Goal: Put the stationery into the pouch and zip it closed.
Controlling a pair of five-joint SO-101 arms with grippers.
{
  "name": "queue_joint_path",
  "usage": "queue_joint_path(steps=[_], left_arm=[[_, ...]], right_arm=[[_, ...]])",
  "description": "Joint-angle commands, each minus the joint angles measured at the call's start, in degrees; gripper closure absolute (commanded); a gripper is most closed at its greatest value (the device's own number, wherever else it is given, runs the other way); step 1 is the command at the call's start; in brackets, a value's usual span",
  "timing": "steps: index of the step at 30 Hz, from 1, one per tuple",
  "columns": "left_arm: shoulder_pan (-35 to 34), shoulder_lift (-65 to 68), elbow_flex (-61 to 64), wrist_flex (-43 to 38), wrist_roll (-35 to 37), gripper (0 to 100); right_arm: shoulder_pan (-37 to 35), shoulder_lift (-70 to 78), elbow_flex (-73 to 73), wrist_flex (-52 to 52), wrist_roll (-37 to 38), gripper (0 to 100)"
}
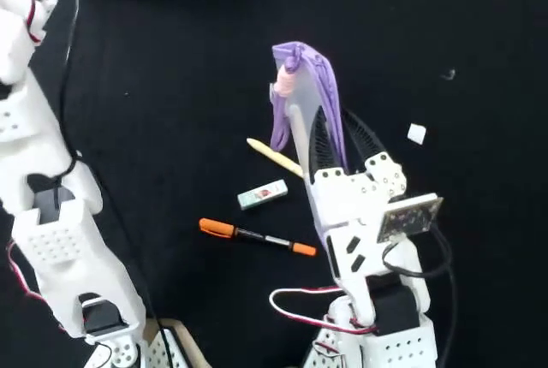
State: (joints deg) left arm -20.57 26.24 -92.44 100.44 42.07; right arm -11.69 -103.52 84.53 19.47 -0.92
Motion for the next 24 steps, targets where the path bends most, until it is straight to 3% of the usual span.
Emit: queue_joint_path(steps=[1, 7, 13, 24], left_arm=[[-1.01, 2.55, 0.31, 0.26, 0.0, 86], [-3.91, 15.12, 0.04, 0.26, 0.18, 85], [-4.35, 32.88, -0.22, -0.09, 0.0, 85], [-4.09, 53.1, -2.86, 0.18, -0.09, 85]], right_arm=[[0.79, -5.05, 0.48, -1.93, 0.26, 98.6], [0.88, -5.05, 3.65, -1.93, 0.44, 98.2], [0.88, -5.05, 6.46, -1.93, 0.18, 89.2], [0.88, -5.05, 11.12, -1.93, 0.35, 88.5]])
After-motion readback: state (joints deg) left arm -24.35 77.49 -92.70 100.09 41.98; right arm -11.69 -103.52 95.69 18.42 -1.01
